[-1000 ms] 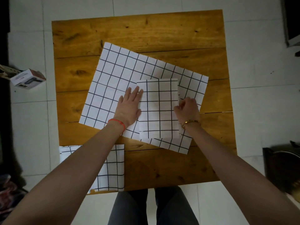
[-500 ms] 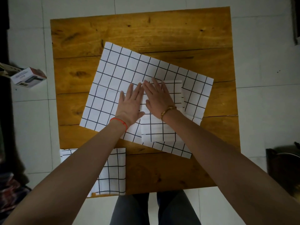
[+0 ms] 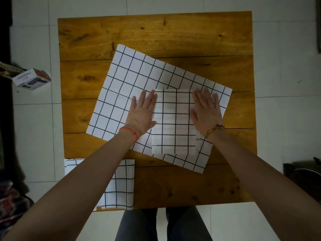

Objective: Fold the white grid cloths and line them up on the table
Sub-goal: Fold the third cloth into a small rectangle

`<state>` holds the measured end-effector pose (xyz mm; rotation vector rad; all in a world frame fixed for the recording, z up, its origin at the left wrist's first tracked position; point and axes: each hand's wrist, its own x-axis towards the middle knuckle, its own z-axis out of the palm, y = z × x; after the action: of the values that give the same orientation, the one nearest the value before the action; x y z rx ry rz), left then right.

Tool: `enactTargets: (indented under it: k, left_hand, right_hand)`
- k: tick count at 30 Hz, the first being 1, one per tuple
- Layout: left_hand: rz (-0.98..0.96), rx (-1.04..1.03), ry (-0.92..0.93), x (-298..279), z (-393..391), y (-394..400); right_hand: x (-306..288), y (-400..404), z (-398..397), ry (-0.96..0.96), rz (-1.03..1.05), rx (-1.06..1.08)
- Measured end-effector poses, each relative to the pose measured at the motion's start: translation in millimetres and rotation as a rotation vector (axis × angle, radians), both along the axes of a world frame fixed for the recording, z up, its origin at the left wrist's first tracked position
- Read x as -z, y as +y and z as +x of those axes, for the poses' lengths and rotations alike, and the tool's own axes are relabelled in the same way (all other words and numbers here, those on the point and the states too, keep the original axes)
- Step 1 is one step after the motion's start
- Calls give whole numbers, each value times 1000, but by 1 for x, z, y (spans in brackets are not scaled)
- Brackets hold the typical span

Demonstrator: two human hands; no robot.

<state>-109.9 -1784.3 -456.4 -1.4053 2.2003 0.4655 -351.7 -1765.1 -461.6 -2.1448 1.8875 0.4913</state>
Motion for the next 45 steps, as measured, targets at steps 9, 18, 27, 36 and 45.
enactTargets:
  k: [9, 18, 27, 36, 45]
  left_hand:
    - [-118, 40, 45, 1, 1, 28]
    - [-100, 148, 137, 7, 29, 90]
    - [-99, 232, 172, -1, 45, 157]
    - [-168, -147, 503, -13, 32, 125]
    - [67, -986, 627, -6, -1, 64]
  right_hand:
    - [-4, -5, 54, -135, 47, -266]
    - [-7, -2, 61, -98, 119, -212]
    - [-6, 2, 69, -120, 126, -142]
    - [-13, 12, 40, -477, -270, 236]
    - [-2, 35, 8, -534, -82, 860]
